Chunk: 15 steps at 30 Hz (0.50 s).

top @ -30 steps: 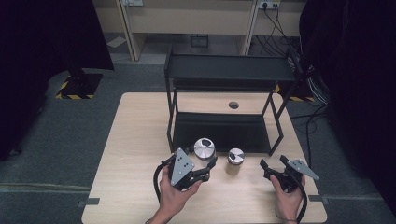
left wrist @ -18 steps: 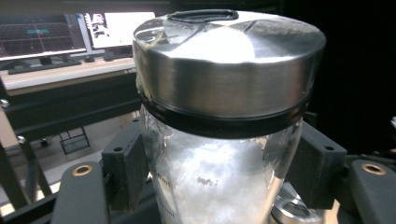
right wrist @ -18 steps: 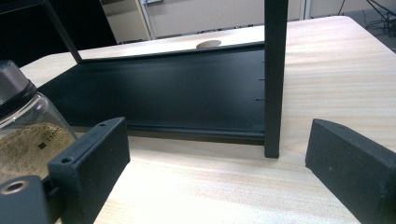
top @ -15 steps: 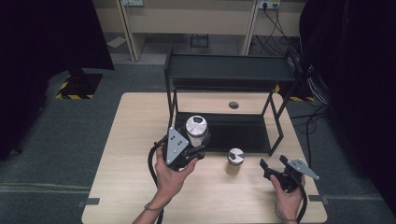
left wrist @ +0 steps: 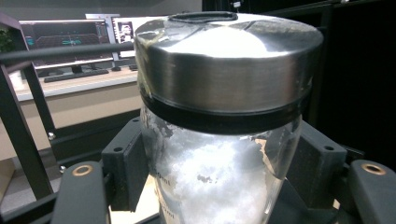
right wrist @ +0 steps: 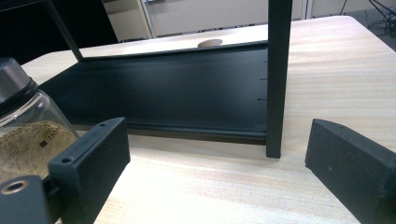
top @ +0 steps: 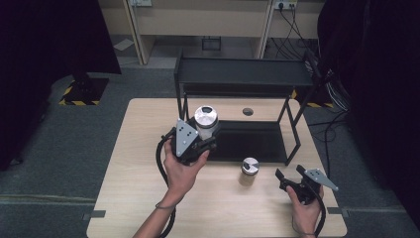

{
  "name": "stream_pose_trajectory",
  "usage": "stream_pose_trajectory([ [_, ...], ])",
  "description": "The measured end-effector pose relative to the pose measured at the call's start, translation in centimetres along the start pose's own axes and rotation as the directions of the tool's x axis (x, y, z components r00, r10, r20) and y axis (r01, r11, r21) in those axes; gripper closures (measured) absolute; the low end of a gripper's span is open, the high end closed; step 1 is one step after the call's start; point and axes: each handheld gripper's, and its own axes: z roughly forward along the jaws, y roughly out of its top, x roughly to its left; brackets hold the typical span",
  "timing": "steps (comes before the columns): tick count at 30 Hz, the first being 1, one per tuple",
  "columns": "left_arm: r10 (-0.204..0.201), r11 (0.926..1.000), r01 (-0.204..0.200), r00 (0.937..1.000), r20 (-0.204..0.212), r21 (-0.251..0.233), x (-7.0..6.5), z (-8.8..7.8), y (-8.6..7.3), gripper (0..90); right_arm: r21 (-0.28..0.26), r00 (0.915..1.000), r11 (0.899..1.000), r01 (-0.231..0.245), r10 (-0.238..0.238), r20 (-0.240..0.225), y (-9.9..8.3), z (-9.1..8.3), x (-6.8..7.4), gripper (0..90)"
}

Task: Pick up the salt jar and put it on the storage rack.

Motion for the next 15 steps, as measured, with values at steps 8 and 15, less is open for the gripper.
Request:
stream_pose_trajectory([
  [8,0.002,0.9999,-0.002,0.9995,-0.032,0.015,0.4,1.1,1.5,30.5,-0.002,1.0000,1.000,-0.007,0.007,-0.003,0.0,0.0,-0.1,6.7],
  [15,-0.012,0.9997,0.013,0.9987,-0.050,0.020,1.3,1.5,3.0,30.6,-0.001,0.9999,1.000,-0.010,0.010,-0.002,0.0,0.0,-0.1,6.6],
])
